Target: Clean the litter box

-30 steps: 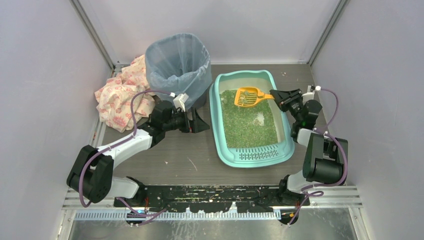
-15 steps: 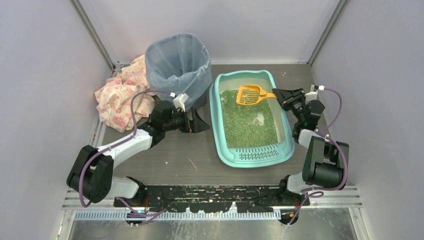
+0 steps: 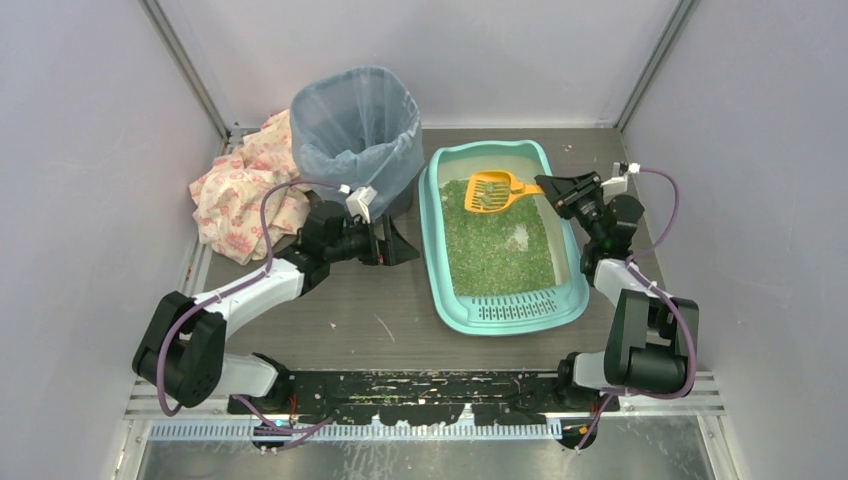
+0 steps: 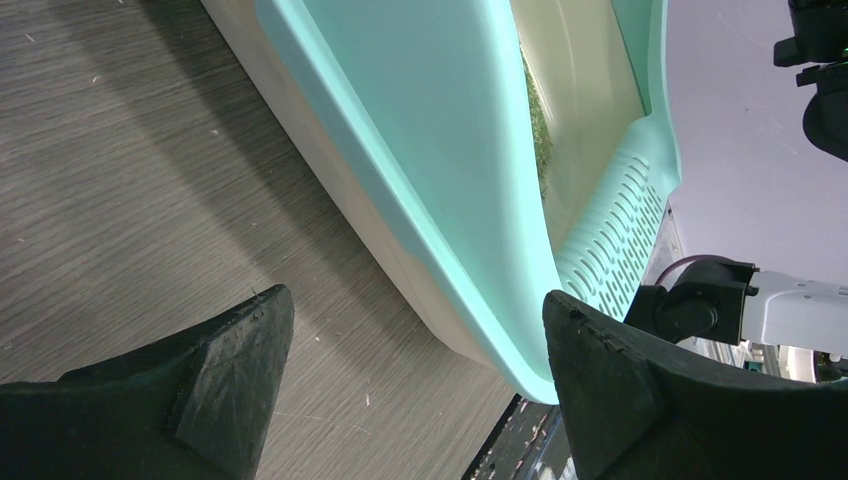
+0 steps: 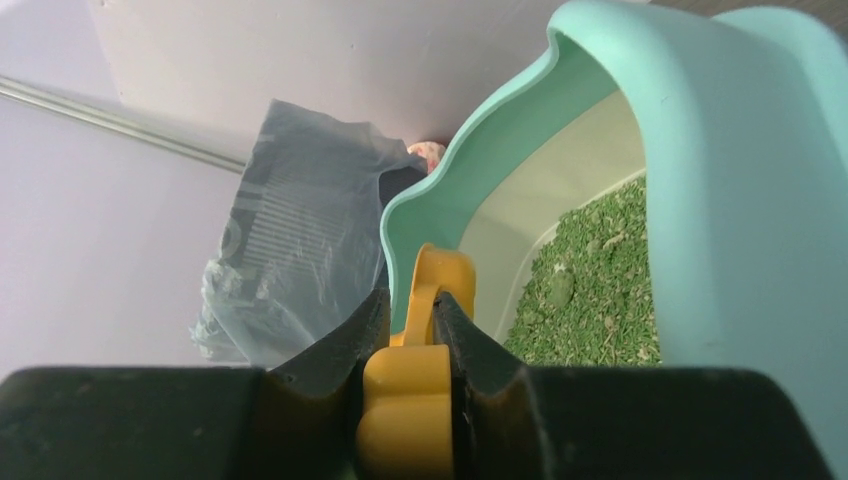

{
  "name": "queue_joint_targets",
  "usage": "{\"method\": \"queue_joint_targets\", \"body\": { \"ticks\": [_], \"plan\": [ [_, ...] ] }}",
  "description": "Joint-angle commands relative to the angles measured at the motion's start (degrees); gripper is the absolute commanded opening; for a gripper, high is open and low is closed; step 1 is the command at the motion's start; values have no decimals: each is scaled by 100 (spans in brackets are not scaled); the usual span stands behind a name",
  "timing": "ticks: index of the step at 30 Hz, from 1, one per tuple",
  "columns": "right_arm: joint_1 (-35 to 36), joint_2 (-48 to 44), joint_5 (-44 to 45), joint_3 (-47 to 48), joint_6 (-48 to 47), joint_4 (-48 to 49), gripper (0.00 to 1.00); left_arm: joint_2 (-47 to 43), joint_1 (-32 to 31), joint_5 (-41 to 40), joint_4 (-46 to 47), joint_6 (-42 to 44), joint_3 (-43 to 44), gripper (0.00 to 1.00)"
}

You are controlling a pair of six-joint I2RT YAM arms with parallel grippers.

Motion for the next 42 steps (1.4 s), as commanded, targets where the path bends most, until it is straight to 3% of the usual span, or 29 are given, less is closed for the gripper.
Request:
{"method": "queue_joint_targets", "body": {
  "ticks": [1,11,18,27,31,37,42],
  "plan": [
    [24,99,4,26,151,530,1,-81,-26,128,354,-18,123,94],
    [2,28,-182,606,428,386,1,-144,-21,79,318,8,115,94],
    [331,150,-48,1760,356,-307,1,-147,-23,63,269,3,123,93],
    [1091,1132,29,4152,370,-1036,1,-120,-23,71,284,-14,123,93],
    [1516,1613,254,5186,-185,-1844,1,-130,-25,71,284,-21,124,93],
    [2052,2886,293,6954,-353,-2340,1,-54,-25,71,292,-6,137,93],
    [2601,3647,558,8485,-1475,-3906,1,-84,-22,11,222,50,141,93]
  ]
}}
